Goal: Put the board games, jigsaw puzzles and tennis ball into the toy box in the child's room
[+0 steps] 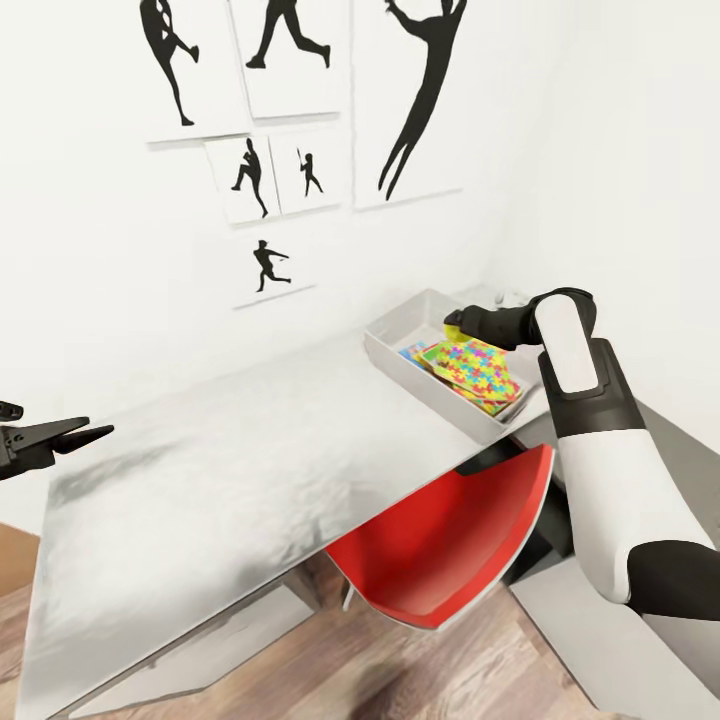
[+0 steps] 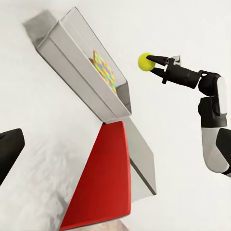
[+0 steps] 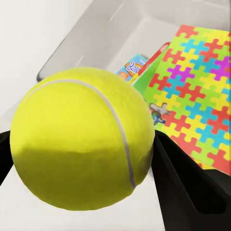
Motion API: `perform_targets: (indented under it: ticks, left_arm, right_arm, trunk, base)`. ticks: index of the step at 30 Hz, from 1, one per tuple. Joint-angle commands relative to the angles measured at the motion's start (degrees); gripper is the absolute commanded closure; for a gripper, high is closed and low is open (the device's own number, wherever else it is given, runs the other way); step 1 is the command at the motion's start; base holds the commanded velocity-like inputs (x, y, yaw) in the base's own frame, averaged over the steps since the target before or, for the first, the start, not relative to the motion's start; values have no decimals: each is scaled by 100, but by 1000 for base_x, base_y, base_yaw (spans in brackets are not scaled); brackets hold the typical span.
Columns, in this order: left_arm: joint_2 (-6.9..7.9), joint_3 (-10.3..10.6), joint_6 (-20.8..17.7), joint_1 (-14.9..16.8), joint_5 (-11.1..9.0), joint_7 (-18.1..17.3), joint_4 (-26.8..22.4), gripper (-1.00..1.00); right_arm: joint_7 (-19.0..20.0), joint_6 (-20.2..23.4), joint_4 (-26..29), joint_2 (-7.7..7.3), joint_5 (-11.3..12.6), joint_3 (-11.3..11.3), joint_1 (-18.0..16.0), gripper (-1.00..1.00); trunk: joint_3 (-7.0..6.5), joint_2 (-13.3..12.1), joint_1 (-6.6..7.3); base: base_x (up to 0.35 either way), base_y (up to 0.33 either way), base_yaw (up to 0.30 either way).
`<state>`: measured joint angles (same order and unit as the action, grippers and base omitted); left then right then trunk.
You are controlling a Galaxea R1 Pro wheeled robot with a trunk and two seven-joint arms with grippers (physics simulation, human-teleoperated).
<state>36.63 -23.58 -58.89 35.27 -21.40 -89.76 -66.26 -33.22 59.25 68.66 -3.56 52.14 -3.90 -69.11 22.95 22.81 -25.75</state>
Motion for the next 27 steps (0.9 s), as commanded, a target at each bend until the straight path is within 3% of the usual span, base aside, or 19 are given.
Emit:
perform_targets:
  ticks: [1, 27]
  left_arm:
    - [2, -2, -61, 3, 5, -24, -1, -100]
    - [2, 8, -61, 4, 5, -24, -1, -100]
  right_arm:
    - [-70, 3, 3, -5, 69, -14, -6, 100]
    - [-79, 8, 7, 3, 73, -28, -6, 100]
  trunk:
    - [9, 10, -3]
    - [-34, 10, -3]
  base:
    - [1, -9, -30]
    - [0, -54, -8]
